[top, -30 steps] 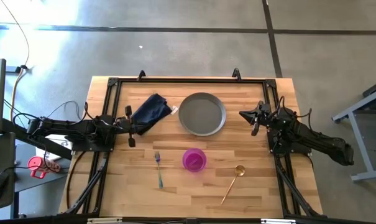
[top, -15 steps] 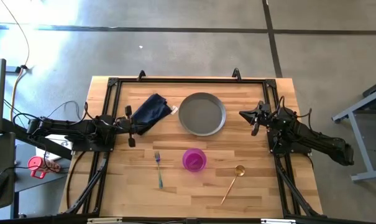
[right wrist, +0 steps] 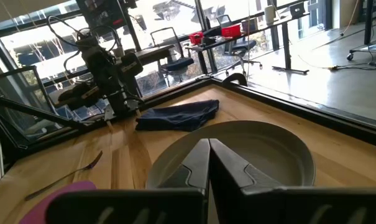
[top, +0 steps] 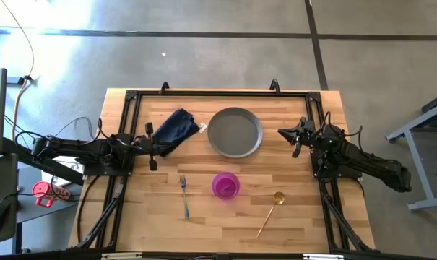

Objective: Set table place
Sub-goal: Put the purple bowl on the gray plate

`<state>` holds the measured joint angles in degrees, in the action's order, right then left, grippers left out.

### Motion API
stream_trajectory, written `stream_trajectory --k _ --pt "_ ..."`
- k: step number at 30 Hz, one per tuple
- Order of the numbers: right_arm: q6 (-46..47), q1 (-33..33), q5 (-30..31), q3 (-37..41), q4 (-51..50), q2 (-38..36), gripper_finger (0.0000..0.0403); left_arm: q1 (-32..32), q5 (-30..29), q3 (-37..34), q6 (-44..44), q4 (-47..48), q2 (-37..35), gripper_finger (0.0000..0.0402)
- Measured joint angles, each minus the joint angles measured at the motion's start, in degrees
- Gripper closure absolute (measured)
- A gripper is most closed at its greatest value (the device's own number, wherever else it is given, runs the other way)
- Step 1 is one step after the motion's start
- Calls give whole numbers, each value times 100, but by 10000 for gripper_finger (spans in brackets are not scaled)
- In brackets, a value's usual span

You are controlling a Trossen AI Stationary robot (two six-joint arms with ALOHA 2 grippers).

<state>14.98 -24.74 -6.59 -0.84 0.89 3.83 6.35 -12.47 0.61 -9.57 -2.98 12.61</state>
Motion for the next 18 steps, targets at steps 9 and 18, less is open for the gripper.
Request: stream_trajectory --k 9,18 --pt "-2 1 -2 2 13 1 402 2 -321 1 1584 -364 1 399" --pt "1001 1 -7 2 44 -2 402 1 -883 1 1928 -453 1 399"
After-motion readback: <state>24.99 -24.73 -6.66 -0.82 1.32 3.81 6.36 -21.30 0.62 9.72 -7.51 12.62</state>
